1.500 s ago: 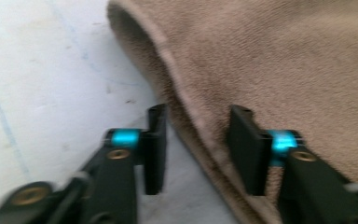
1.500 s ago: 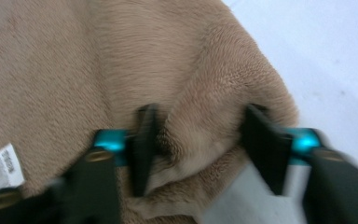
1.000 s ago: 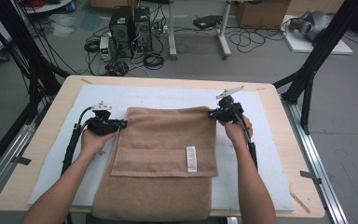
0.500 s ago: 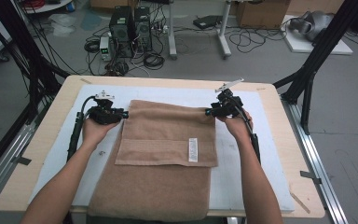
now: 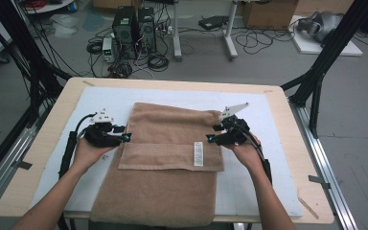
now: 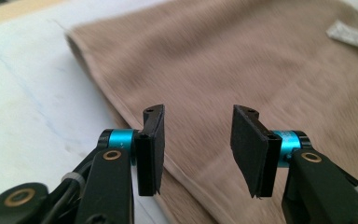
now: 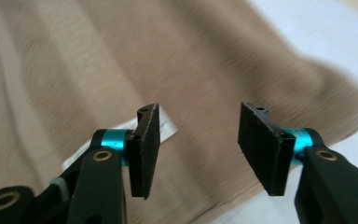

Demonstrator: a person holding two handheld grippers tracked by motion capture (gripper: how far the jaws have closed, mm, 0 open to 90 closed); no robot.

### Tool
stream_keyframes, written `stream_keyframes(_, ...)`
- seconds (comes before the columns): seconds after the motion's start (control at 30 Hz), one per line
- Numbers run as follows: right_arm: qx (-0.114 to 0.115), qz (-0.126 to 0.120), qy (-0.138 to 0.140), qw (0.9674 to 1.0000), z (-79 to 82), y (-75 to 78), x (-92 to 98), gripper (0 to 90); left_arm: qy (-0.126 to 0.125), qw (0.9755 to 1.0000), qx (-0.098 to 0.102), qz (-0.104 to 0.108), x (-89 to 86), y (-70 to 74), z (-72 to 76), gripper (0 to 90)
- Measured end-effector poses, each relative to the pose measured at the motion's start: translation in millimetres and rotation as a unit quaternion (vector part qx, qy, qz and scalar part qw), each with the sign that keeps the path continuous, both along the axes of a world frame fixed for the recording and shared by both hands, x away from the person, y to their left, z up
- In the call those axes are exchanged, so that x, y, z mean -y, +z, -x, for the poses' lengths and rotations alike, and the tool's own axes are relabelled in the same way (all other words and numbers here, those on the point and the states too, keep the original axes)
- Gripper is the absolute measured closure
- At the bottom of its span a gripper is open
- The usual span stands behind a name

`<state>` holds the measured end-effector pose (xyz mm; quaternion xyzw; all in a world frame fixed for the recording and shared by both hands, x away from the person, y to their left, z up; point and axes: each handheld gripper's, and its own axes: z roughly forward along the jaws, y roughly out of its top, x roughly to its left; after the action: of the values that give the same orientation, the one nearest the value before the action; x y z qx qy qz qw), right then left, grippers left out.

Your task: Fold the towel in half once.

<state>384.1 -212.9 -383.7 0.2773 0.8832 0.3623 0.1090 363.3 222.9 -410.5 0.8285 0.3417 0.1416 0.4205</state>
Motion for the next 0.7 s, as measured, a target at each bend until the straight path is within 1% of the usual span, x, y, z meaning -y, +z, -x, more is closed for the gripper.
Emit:
stream_keyframes(0.03,-0.002,0.003,0.002,1.0,3.9,-5.3,0.4,49.4,-0.005,0.9999,0.001,-0.009,1.4,-2.8,3.9,55.1)
stream_keyframes(0.07,-0.007,0.002,0.004,1.0,7.3,-10.6,1.0,49.8,-0.009,0.9999,0.004,-0.011,2.2,-5.8,7.7,55.1)
stream_keyframes(0.13,-0.013,0.001,0.003,0.9999,13.4,-19.5,2.7,49.9,-0.017,0.9997,-0.006,-0.014,3.3,-10.4,12.8,55.1)
stream_keyframes(0.17,-0.013,-0.005,0.002,0.9999,16.2,-23.5,3.2,50.6,-0.021,0.9996,-0.007,-0.017,4.2,-12.8,15.5,55.0)
stream_keyframes(0.2,-0.016,-0.004,0.003,0.9999,18.7,-26.8,3.4,51.0,-0.024,0.9995,-0.006,-0.017,4.2,-15.1,18.0,55.0)
stream_keyframes(0.23,-0.018,-0.004,0.005,0.9998,21.4,-29.5,3.1,51.2,-0.026,0.9995,-0.01,-0.013,4.6,-17.3,20.5,55.1)
stream_keyframes(0.27,-0.017,-0.005,0.006,0.9998,23.5,-31.9,2.9,51.6,-0.031,0.9993,-0.011,-0.015,4.3,-19.1,22.8,55.3)
stream_keyframes(0.33,-0.021,-0.002,0.008,0.9998,27.6,-36.4,2.0,52.8,-0.038,0.9989,-0.016,-0.023,5.7,-23.1,26.6,56.6)
stream_keyframes(0.37,-0.025,-0.001,0.01,0.9996,29.1,-39.1,1.6,53.6,-0.044,0.9986,-0.018,-0.022,6.3,-25.0,28.2,57.2)
stream_keyframes(0.47,-0.034,0.015,0.014,0.9992,32.5,-46.2,-0.3,56.8,-0.059,0.9977,-0.02,-0.028,9.6,-30.3,30.2,61.1)
stream_keyframes(0.5,-0.036,0.016,0.015,0.9991,32.8,-47.9,-1.2,59.2,-0.056,0.9979,-0.016,-0.028,10.7,-31.2,30.2,62.2)
stream_keyframes(0.53,-0.035,0.014,0.017,0.9991,32.9,-49.1,-2.1,63.6,-0.055,0.998,-0.015,-0.029,11.1,-31.2,29.7,65.2)
stream_keyframes(0.57,-0.032,0.013,0.017,0.9993,33.7,-50.2,-3.5,67.5,-0.054,0.9979,-0.011,-0.035,11.0,-31.0,29.6,68.9)
stream_keyframes(0.6,-0.031,0.011,0.017,0.9993,34.2,-50.8,-4.3,72.5,-0.053,0.998,-0.009,-0.033,11.1,-31.2,29.7,73.2)
stream_keyframes(0.63,-0.031,0.007,0.017,0.9994,34.2,-51.3,-4.5,77.3,-0.051,0.9982,-0.01,-0.031,11.4,-30.9,29.9,79.4)
stream_keyframes(0.67,-0.03,0.004,0.016,0.9994,34.0,-51.4,-4.4,82.3,-0.047,0.9984,-0.01,-0.03,12.2,-30.5,29.9,83.1)
stream_keyframes(0.7,-0.033,-0.001,0.016,0.9993,32.5,-51.7,-3.7,83.5,-0.045,0.9985,-0.012,-0.031,12.4,-29.6,29.7,84.6)
